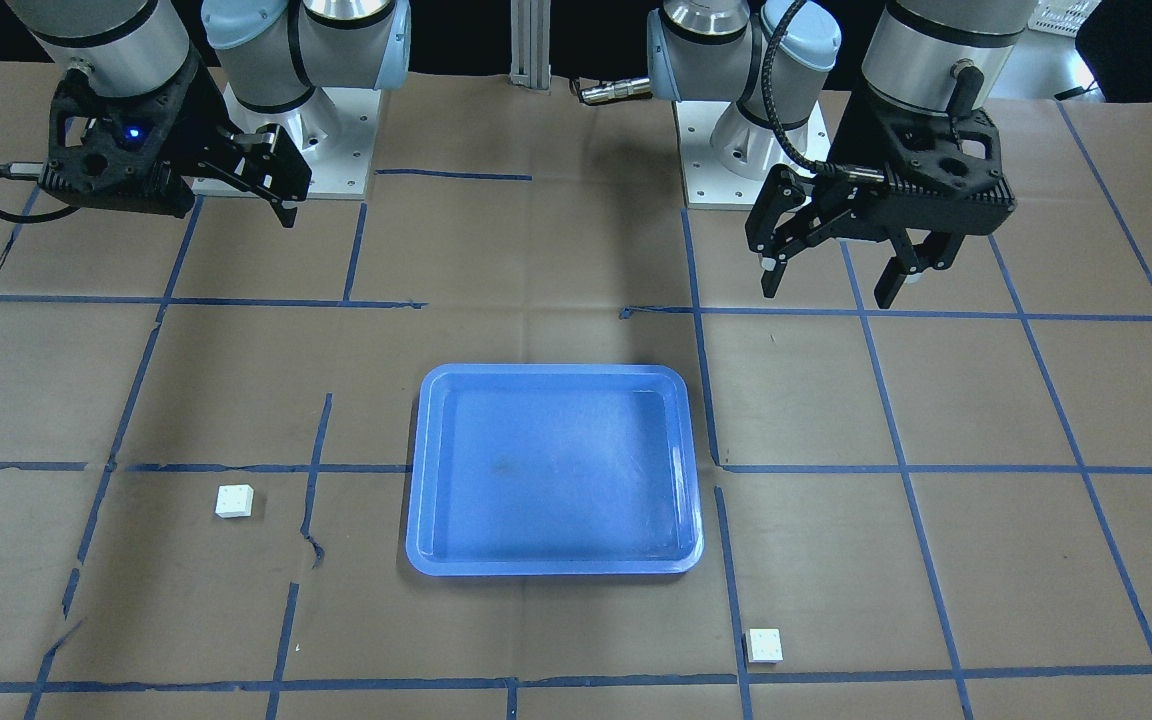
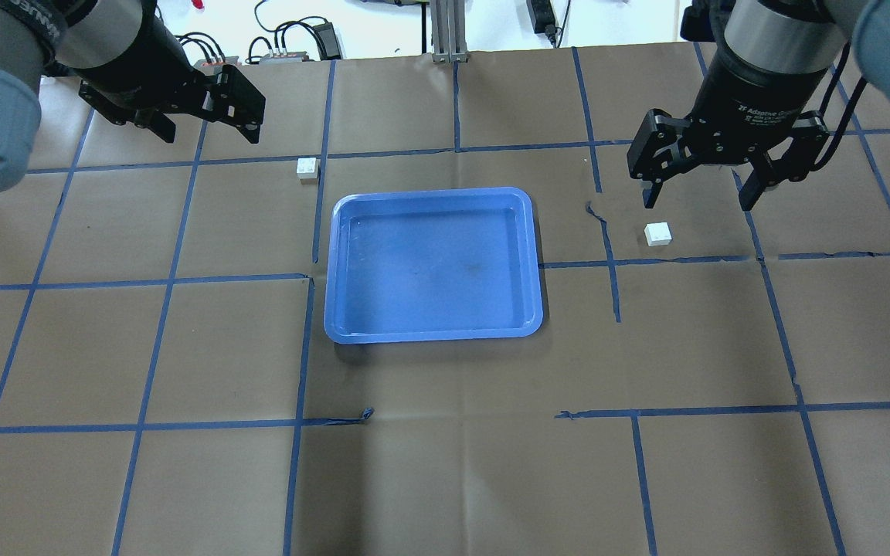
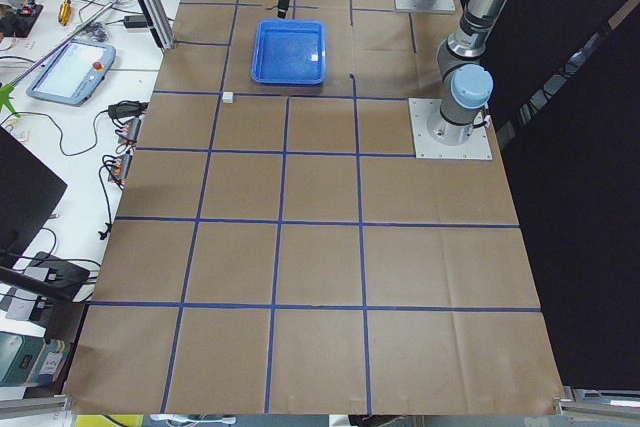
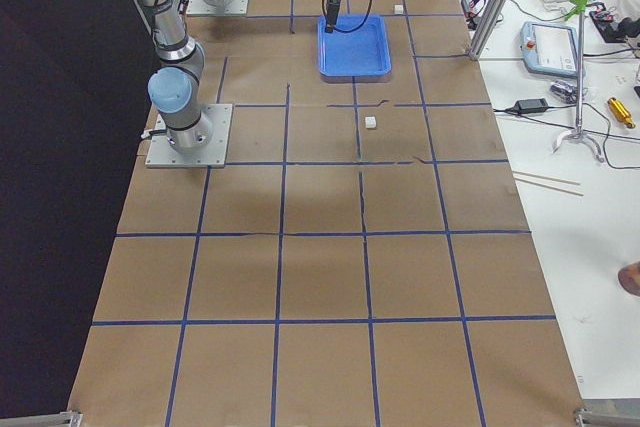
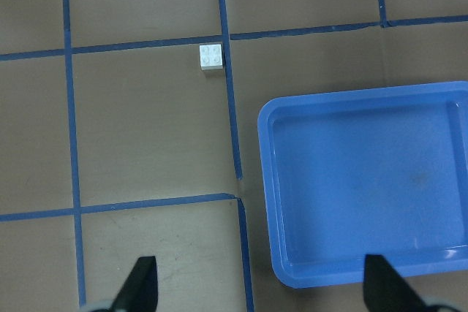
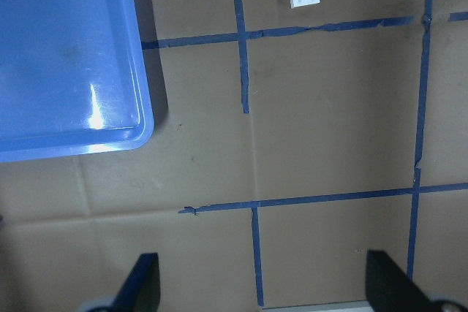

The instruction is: Assemble white blocks and place on blue tray

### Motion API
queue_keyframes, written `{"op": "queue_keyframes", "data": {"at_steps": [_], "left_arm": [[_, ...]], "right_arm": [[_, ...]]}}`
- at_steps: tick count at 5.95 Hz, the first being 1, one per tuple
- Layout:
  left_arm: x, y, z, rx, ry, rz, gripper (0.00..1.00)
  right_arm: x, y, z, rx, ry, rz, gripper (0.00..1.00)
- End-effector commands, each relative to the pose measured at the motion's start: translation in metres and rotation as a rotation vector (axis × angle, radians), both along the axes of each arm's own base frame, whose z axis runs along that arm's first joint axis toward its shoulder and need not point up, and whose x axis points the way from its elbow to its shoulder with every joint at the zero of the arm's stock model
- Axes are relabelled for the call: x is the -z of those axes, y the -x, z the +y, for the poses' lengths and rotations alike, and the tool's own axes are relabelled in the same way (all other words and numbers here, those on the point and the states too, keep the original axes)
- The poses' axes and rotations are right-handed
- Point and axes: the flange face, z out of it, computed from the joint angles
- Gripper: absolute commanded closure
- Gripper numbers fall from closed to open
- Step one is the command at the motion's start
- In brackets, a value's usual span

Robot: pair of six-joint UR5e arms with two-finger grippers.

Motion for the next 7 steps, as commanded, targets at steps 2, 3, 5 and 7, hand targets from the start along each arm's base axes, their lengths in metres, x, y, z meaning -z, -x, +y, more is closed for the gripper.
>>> {"op": "queue_keyframes", "data": {"at_steps": [2, 3, 5, 7], "left_arm": [[0.0, 0.0, 0.001, 0.006, -0.002, -0.004, 0.01], [0.005, 0.0, -0.002, 0.021, -0.009, -0.007, 0.01], [0.008, -0.005, -0.006, 0.194, -0.009, -0.048, 0.01], [0.03, -0.03, -0.025, 0.524, -0.042, -0.081, 0.01]], "right_arm": [[-0.001, 0.0, -0.001, -0.015, 0.006, -0.002, 0.0], [0.0, 0.003, -0.001, -0.063, 0.0, -0.008, 0.0], [-0.003, 0.012, -0.003, -0.367, 0.002, 0.036, 0.0], [-0.008, 0.035, -0.015, -0.663, 0.035, 0.065, 0.0]]}}
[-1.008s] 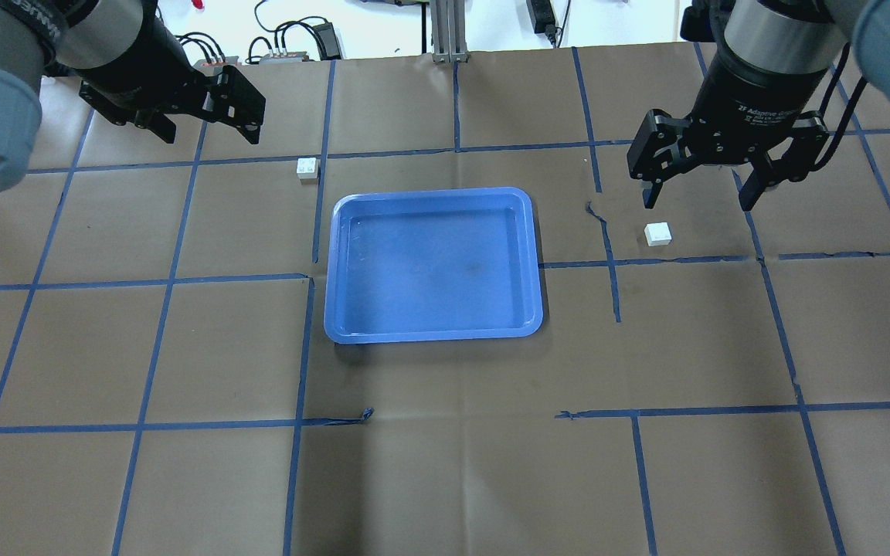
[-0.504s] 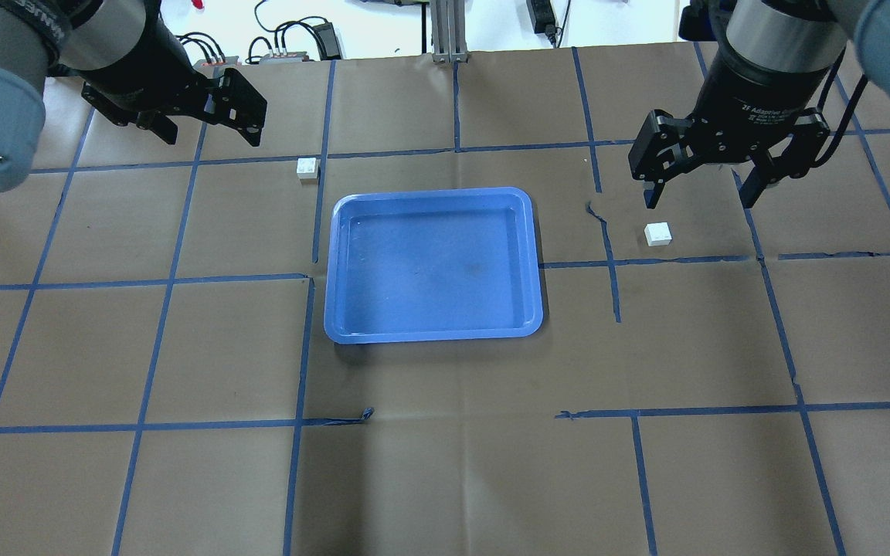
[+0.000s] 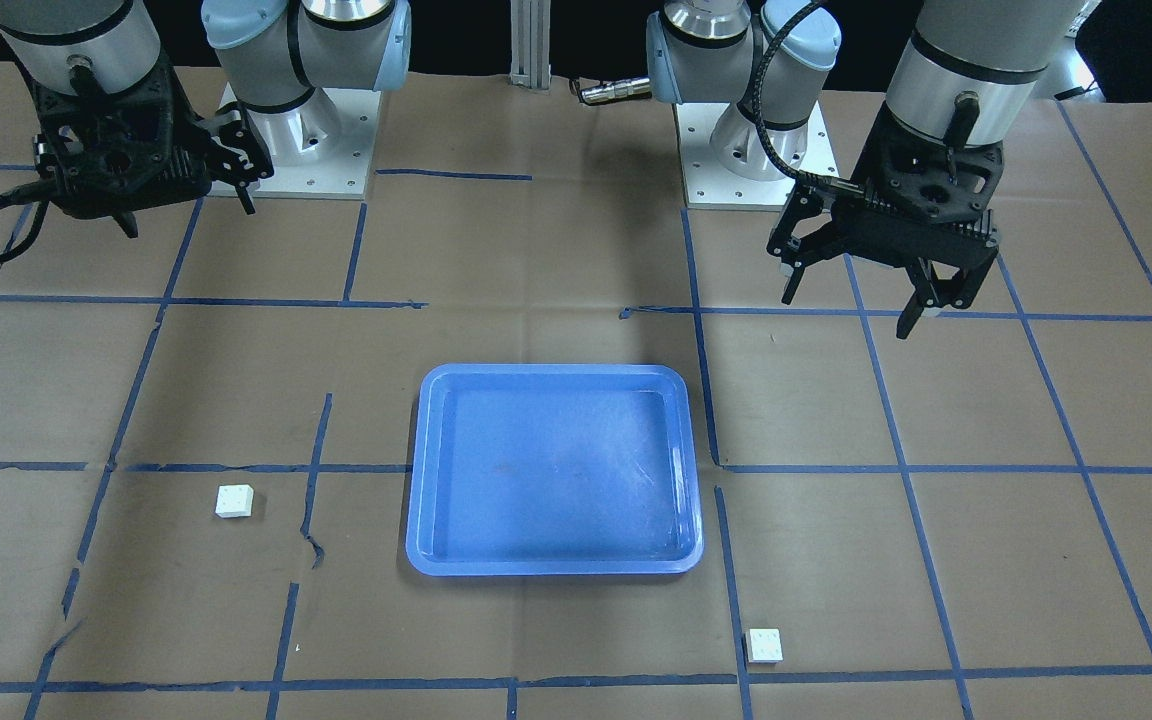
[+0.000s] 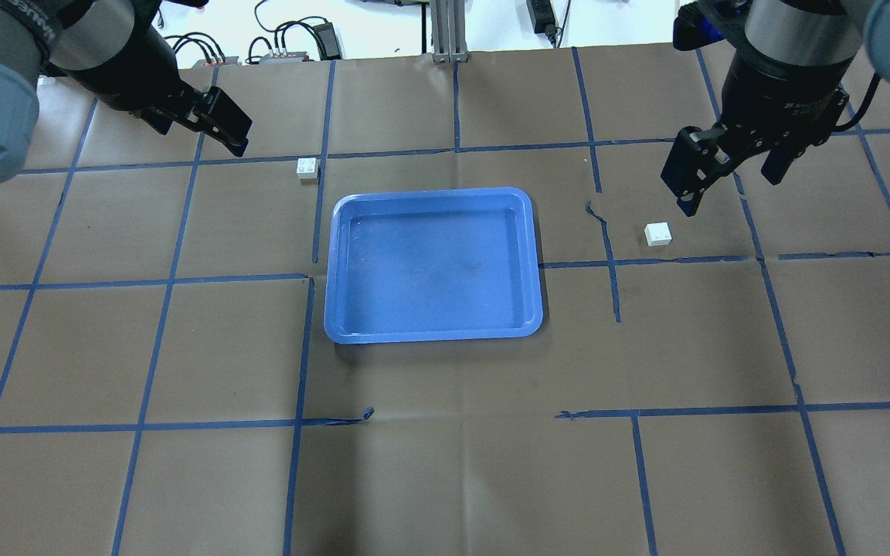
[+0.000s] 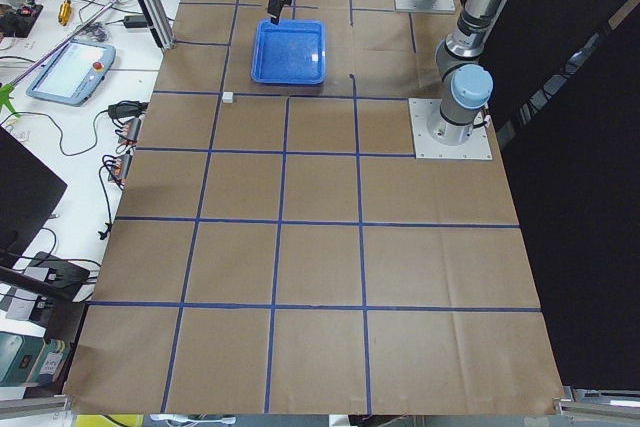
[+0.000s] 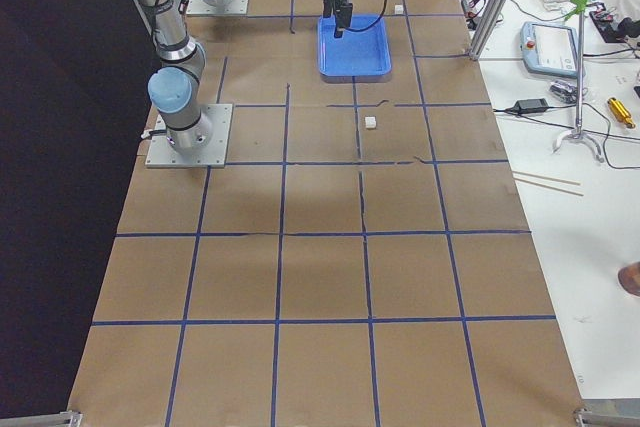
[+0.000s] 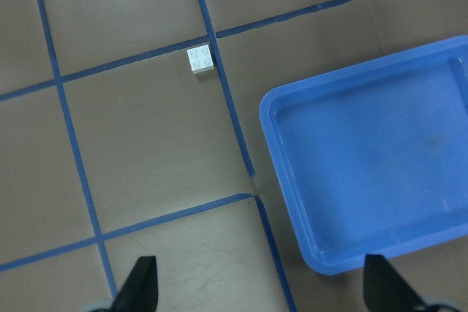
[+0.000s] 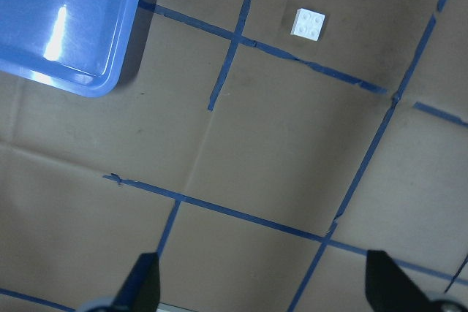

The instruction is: Assemble white blocks and place on blue tray

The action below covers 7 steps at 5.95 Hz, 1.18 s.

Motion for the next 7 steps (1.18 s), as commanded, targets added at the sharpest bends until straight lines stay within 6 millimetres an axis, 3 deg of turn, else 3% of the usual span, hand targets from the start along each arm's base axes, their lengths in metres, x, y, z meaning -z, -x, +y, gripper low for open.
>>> {"op": "queue_keyframes", "data": {"at_steps": [1, 2, 3, 5, 6, 7], "left_arm": [[0.057, -0.008, -0.046, 0.396, -0.088, -0.031, 0.01], [0.083, -0.009, -0.066, 0.513, -0.113, -0.041, 0.01], [0.106, -0.011, -0.077, 0.668, -0.144, -0.049, 0.01], [0.159, -0.016, -0.139, 0.667, -0.113, -0.072, 0.01], [0.172, -0.008, -0.168, 0.724, -0.103, -0.083, 0.01], [0.17, -0.005, -0.185, 0.791, -0.08, -0.101, 0.01]], "right_arm": [[-0.004, 0.042, -0.015, -0.287, 0.028, -0.006, 0.0], [-0.001, 0.083, -0.021, -0.352, 0.013, -0.035, 0.0], [0.002, 0.103, -0.026, -0.538, 0.049, -0.147, 0.0], [0.041, 0.145, -0.06, -0.942, 0.06, -0.219, 0.0], [0.053, 0.145, -0.072, -1.084, 0.09, -0.259, 0.0], [0.07, 0.148, -0.085, -1.153, 0.108, -0.275, 0.0]]}}
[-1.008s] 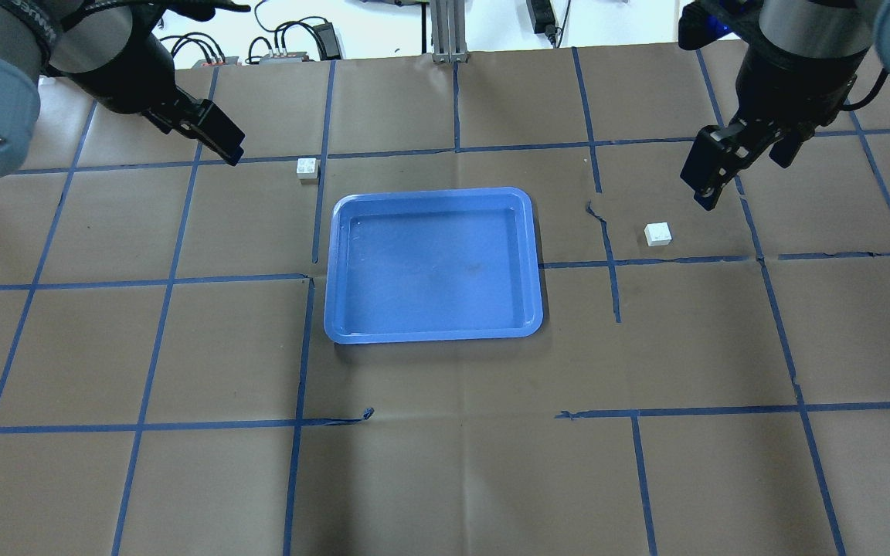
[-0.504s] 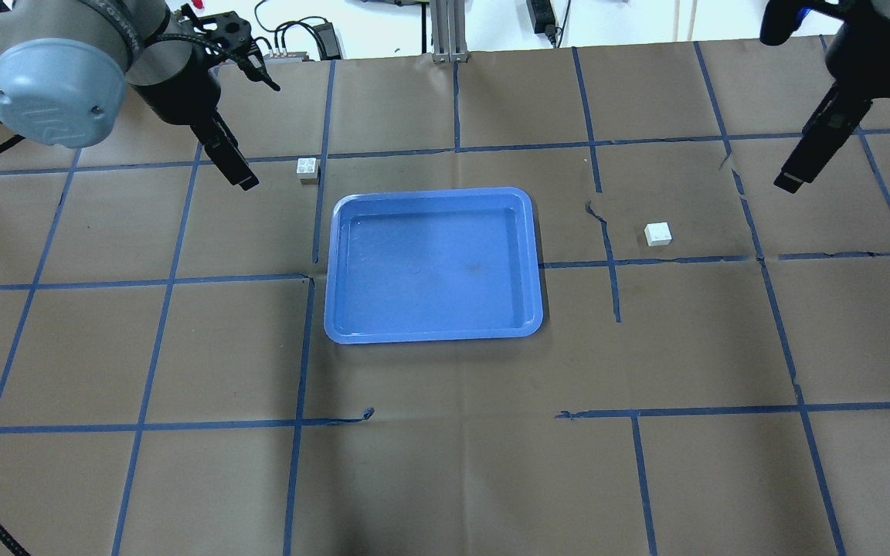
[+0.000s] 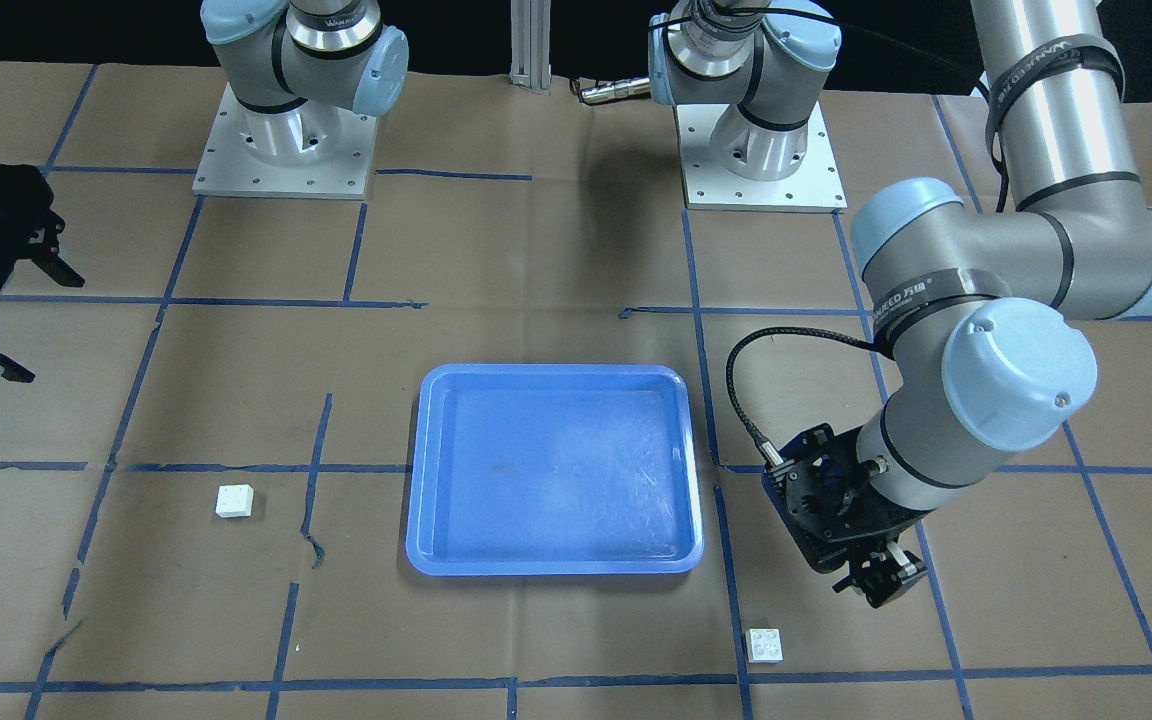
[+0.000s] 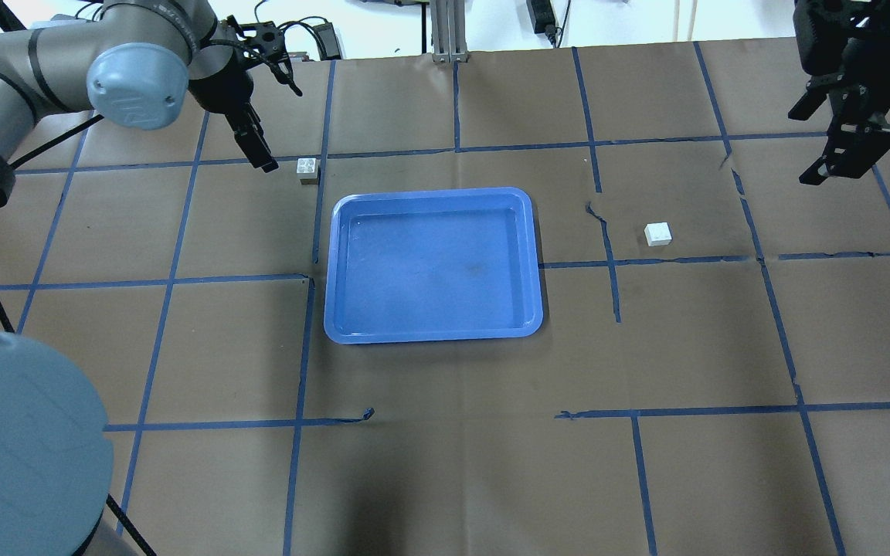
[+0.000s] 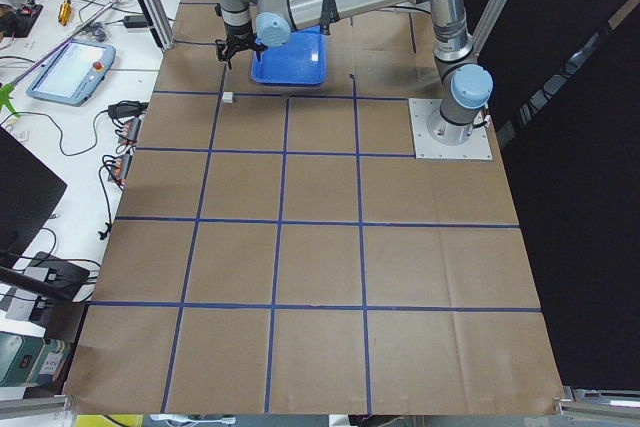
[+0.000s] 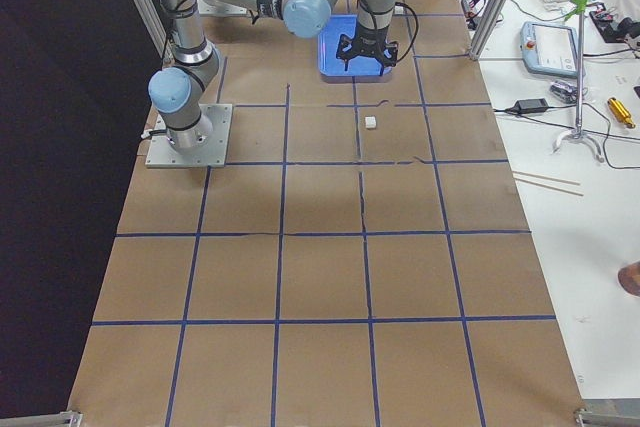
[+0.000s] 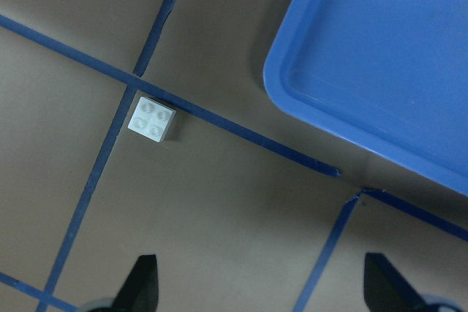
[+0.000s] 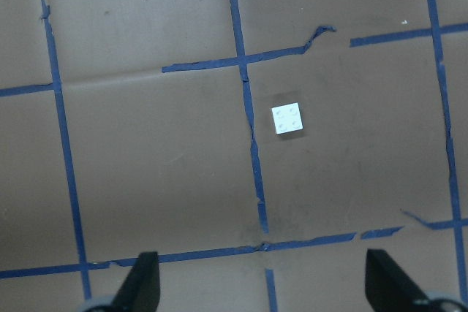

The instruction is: Assemble white blocks and place on blue tray

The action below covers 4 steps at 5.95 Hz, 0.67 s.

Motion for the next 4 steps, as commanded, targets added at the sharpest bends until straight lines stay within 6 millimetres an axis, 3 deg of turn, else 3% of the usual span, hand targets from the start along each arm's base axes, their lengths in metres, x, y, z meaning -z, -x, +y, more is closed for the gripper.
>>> {"op": "queue_keyframes", "data": {"at_steps": [1, 2, 3, 4], "left_arm": [[0.03, 0.003, -0.035, 0.144, 0.028, -0.012, 0.02], [0.068, 0.002, -0.048, 0.266, 0.039, -0.023, 0.02], [0.083, 0.001, -0.052, 0.405, 0.04, -0.033, 0.02], [0.116, 0.002, -0.057, 0.486, 0.008, -0.022, 0.02]], "right_arm": [[0.042, 0.0, -0.021, -0.12, 0.001, -0.102, 0.0], [0.067, -0.006, -0.02, -0.116, -0.023, -0.169, 0.0], [0.086, -0.01, -0.017, -0.113, -0.006, -0.198, 0.0], [0.134, -0.012, -0.011, -0.114, -0.009, -0.2, 0.0]]}}
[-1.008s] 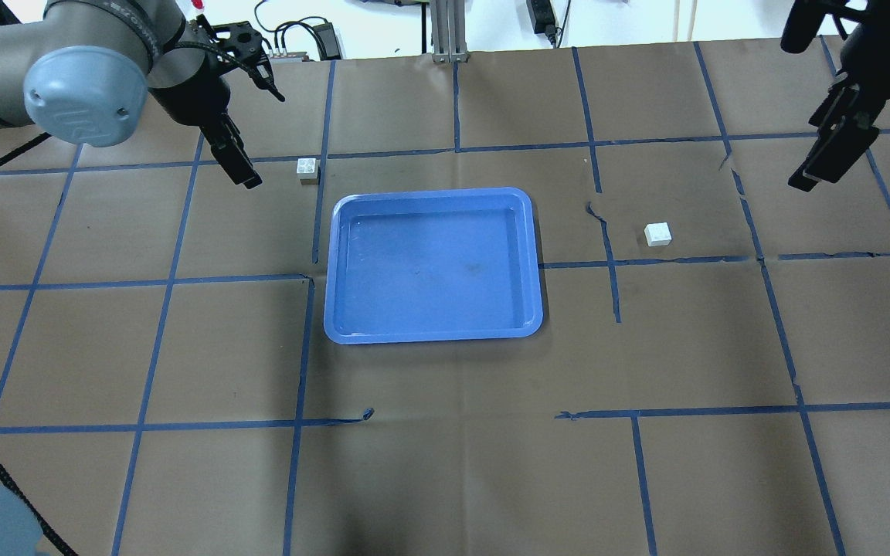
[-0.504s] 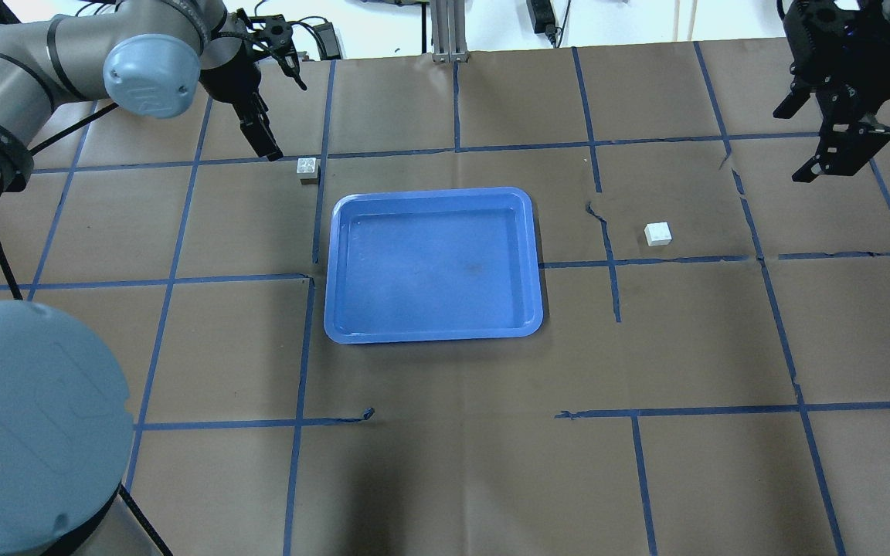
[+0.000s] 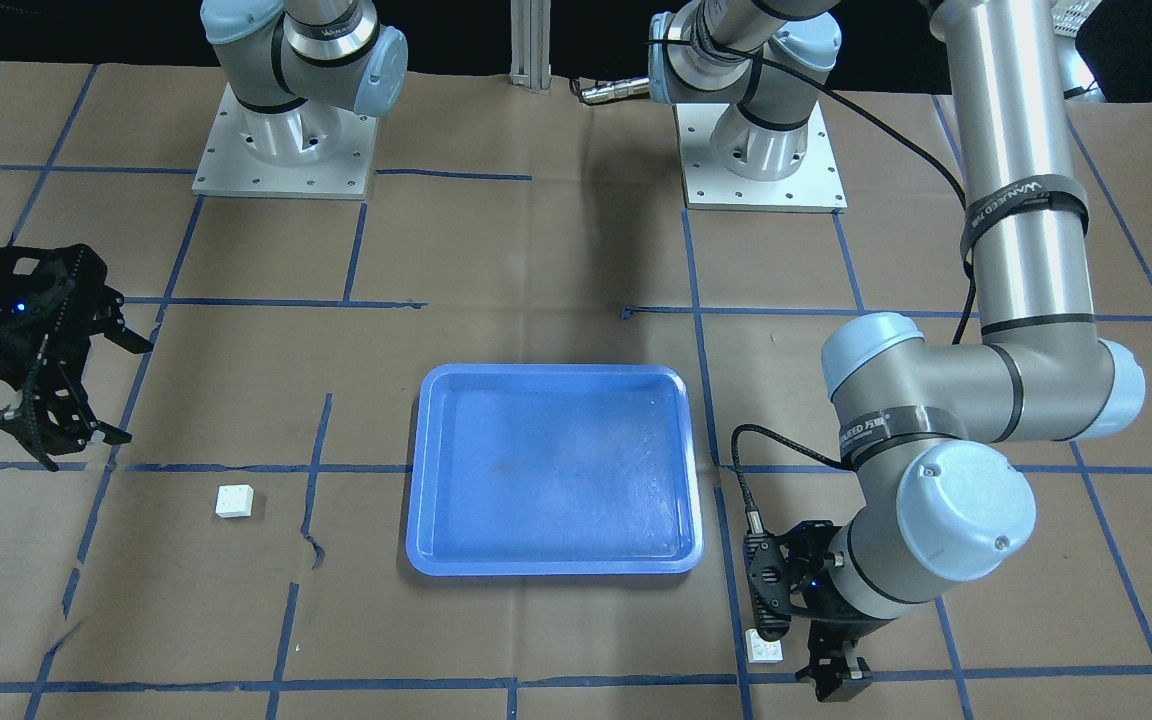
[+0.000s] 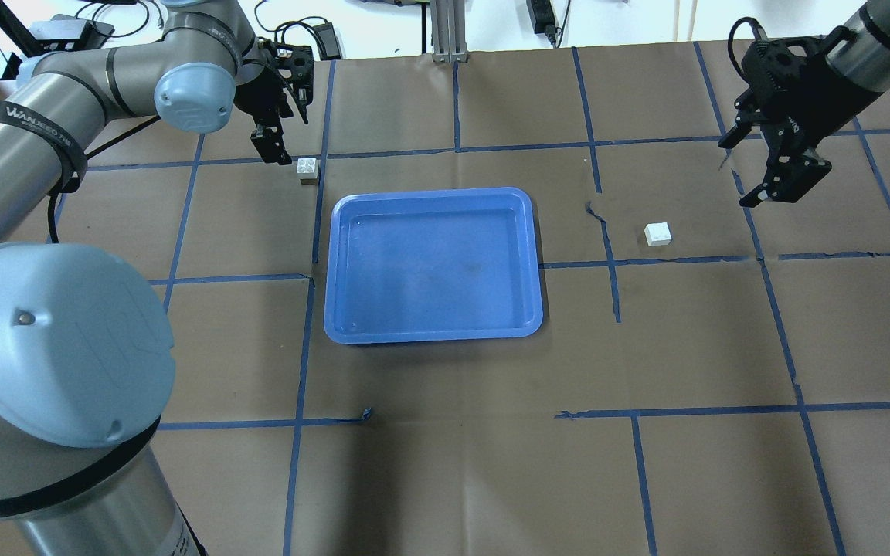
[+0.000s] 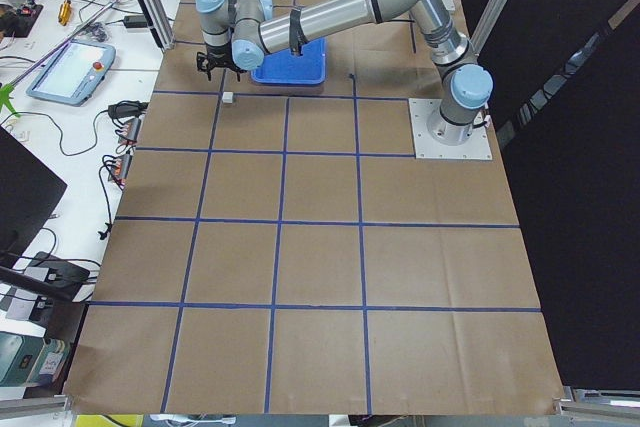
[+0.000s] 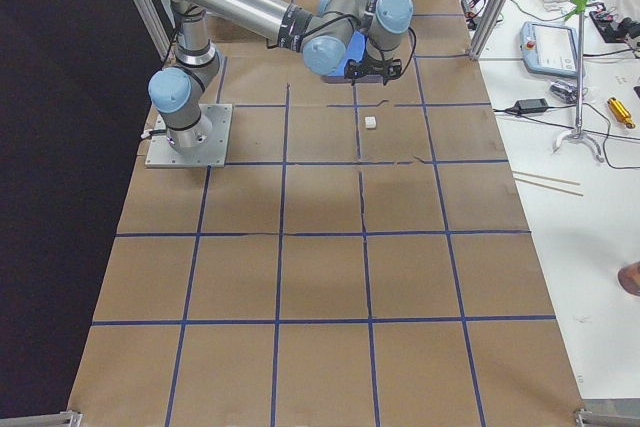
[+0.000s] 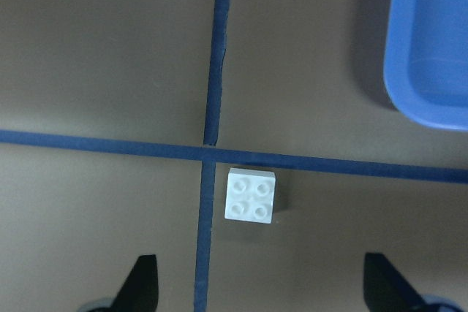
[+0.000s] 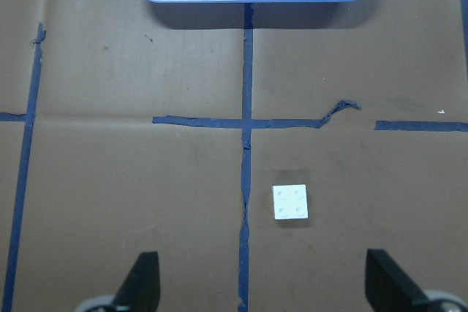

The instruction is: Assemble white blocks and place on blue tray

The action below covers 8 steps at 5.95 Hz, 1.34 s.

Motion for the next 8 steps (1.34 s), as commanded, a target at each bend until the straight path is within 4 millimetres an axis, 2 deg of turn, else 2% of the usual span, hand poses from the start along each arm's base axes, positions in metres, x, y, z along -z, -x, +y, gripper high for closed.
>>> {"op": "queue_keyframes", "data": {"at_steps": [1, 2, 3, 4, 5, 6, 7, 8], "left_arm": [[0.05, 0.0, -0.01, 0.095, -0.014, -0.001, 0.02], [0.054, 0.0, -0.01, 0.093, -0.02, -0.002, 0.02], [0.057, 0.0, -0.009, 0.092, -0.023, 0.003, 0.06], [0.064, 0.001, -0.009, 0.089, -0.032, 0.007, 0.08], [0.064, 0.001, -0.011, 0.089, -0.028, 0.016, 0.25], [0.066, 0.002, -0.011, 0.091, -0.02, 0.017, 0.45], [0.063, 0.001, -0.012, 0.09, -0.007, 0.015, 0.82], [0.061, 0.002, -0.011, 0.09, -0.008, 0.016, 0.96]], "right_arm": [[0.085, -0.004, 0.007, -0.059, 0.05, -0.002, 0.0], [0.122, -0.005, 0.012, -0.091, 0.041, -0.011, 0.0], [0.141, -0.006, 0.013, -0.088, 0.024, -0.019, 0.0], [0.167, -0.005, 0.009, -0.084, -0.013, -0.036, 0.0], [0.175, -0.002, 0.001, -0.078, 0.027, -0.021, 0.0], [0.172, -0.004, -0.003, -0.07, 0.053, -0.044, 0.0], [0.168, -0.006, -0.005, -0.054, 0.065, -0.07, 0.0], [0.168, -0.006, -0.007, -0.054, 0.067, -0.07, 0.0]]}}
